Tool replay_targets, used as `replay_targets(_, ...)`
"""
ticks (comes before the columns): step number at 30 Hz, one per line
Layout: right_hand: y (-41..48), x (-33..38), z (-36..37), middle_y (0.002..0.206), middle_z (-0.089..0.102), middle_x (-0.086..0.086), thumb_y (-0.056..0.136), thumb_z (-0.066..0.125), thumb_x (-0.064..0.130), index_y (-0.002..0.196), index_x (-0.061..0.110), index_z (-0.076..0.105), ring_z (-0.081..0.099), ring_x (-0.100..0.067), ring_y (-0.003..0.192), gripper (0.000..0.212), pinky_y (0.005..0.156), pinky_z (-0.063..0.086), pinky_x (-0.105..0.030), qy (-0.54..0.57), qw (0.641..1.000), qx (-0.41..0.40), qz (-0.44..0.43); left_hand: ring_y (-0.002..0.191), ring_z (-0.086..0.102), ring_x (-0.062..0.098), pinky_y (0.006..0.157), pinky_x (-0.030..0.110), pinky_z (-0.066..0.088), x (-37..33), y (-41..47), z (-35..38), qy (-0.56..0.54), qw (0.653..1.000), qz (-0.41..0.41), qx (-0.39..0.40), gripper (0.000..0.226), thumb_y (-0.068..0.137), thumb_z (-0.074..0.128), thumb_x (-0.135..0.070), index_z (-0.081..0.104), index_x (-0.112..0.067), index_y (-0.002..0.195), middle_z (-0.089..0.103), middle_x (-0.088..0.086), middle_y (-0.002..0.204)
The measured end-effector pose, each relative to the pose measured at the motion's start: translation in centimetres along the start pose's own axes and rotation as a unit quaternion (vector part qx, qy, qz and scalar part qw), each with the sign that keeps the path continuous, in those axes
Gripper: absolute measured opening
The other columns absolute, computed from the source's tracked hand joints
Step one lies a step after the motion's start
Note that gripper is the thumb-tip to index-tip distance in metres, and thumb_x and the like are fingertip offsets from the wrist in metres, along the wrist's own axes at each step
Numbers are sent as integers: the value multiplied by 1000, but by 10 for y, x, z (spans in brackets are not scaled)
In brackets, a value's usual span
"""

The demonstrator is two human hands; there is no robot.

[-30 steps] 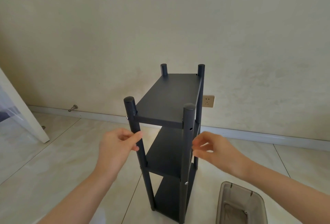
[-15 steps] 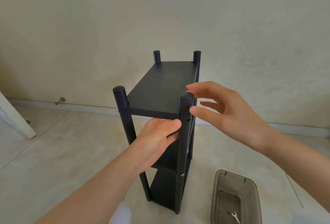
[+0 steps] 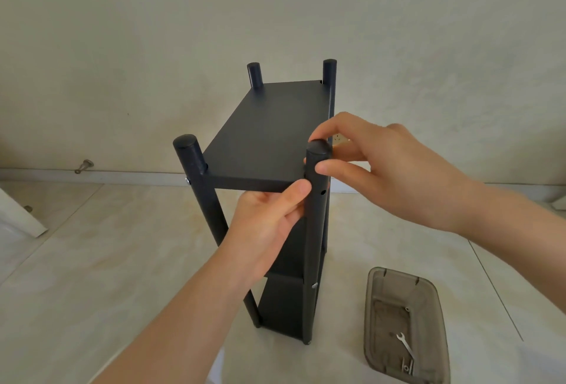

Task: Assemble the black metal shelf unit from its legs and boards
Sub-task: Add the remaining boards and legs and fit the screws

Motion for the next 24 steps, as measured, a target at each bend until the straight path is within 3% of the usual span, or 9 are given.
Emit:
replay_targets(4, 1, 3, 0, 89, 74, 13, 96, 49, 40, 110, 32, 46, 65, 0, 79, 17, 67, 41, -8, -13, 1000, 9, -13, 112, 70, 26, 80, 27, 59, 2, 2, -3, -2, 1000, 2, 1, 25, 75, 72, -20, 80, -23, 99, 74, 9, 117)
replay_targets(9, -2, 1, 1, 79, 69, 18, 96, 51, 36, 112, 31, 47, 68, -2, 83, 16, 77, 47, -14, 12, 1000, -12, -19, 112, 70, 22, 81, 24, 57, 6, 0, -1, 3, 1000, 0, 15, 22, 79, 70, -22, 81, -28, 97, 75, 5, 116)
replay_targets(14, -8, -8, 0, 97, 68, 18, 95, 56, 29, 114, 34, 51, 67, 2, 93, 20, 78, 49, -9, 80, 996, -41, 3, 111, 70, 20, 80, 22, 57, 9, 0, 2, 10, 1000, -7, 27, 21, 81, 69, -21, 81, -24, 97, 75, 6, 115)
replay_targets(17, -14, -24, -4, 97, 72, 15, 96, 60, 21, 117, 29, 56, 65, 6, 94, 23, 74, 45, -6, 148, 987, -49, 38, 111, 70, 20, 86, 28, 59, 12, 3, -1, 14, 1000, -12, 7, 20, 77, 71, -22, 82, -27, 92, 75, 4, 114)
replay_targets(20, -24, -44, -11, 97, 75, 12, 96, 61, 17, 113, 23, 62, 67, -1, 99, 18, 84, 50, -13, 204, 972, -89, 69, 109, 71, 20, 94, 31, 56, 16, 3, -5, 22, 999, -30, -23, 18, 71, 73, -26, 82, -26, 86, 76, 3, 112)
replay_targets(22, -29, -72, -4, 94, 77, 7, 96, 60, 17, 110, 21, 64, 70, -8, 98, 15, 87, 55, -22, 269, 950, -95, 126, 107, 72, 18, 90, 27, 57, 17, 3, -8, 43, 997, -41, -42, 32, 66, 74, -31, 77, -19, 95, 76, 2, 111)
replay_targets(24, -32, -114, 22, 94, 76, 1, 95, 61, 20, 110, 19, 64, 71, -12, 96, 15, 88, 58, -31, 284, 931, -45, 225, 109, 71, 19, 90, 27, 57, 17, 2, -12, 59, 995, -44, -67, 52, 58, 77, -37, 69, -14, 105, 75, 3, 114)
Point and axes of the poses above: each hand's wrist, its own y-axis towards the middle knuckle, its own z-axis out of the palm, x = y × z, the point moved 9 cm from there along y, towards the middle knuckle
